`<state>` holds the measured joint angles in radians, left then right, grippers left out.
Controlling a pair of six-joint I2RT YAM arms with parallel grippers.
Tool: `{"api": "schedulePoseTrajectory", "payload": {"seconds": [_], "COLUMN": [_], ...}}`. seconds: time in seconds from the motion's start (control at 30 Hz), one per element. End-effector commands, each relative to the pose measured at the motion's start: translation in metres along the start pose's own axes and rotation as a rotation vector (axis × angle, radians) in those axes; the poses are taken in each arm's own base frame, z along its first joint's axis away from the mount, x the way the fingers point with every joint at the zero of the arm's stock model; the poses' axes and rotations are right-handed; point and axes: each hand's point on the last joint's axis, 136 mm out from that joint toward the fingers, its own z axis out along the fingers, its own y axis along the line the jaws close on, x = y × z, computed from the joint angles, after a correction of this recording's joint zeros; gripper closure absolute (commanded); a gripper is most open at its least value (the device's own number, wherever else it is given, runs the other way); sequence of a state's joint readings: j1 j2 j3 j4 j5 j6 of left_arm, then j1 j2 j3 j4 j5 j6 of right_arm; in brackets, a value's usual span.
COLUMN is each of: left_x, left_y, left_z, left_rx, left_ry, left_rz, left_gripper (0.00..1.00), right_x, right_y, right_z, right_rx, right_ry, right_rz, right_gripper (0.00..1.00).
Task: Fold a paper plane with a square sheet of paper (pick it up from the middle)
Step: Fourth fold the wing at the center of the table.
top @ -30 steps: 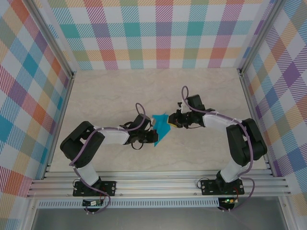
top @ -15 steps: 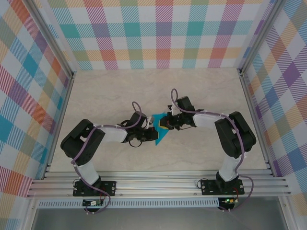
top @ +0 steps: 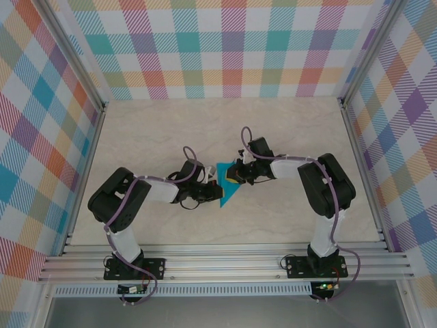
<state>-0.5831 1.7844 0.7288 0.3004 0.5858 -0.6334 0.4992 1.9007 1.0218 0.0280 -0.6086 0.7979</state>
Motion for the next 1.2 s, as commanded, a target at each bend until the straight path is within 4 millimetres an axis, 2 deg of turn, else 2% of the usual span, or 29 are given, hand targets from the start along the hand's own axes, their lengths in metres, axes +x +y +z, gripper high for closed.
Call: {"api": "schedulePoseTrajectory", "payload": {"seconds": [0.0,0.67,1.17], "left_x": [-0.001,-0.011,-0.012], "left_y": [0.006,0.011,0.016], "left_z": [0.000,-0.006,-0.001], "left_rx": [0.031,0.101,0.123], "left_ry": [0.007,0.007,0.044], "left_rz": [-0.037,-0.131,-0.175], "left_gripper": [0.95,0.96,0.98], "right_x": [-0.011,-0.004,-0.019], "right_y": [0.009,0.018,-0.003], "right_z": [0.003,0.014,0.023], "right_rx": [-0.016,-0.030,0.069], "right_ry": [-0.021,0.023,-0.019], "right_rz": [-0.017,-0.034,0.007], "right_gripper": [0.92,0.90,0.90]}}
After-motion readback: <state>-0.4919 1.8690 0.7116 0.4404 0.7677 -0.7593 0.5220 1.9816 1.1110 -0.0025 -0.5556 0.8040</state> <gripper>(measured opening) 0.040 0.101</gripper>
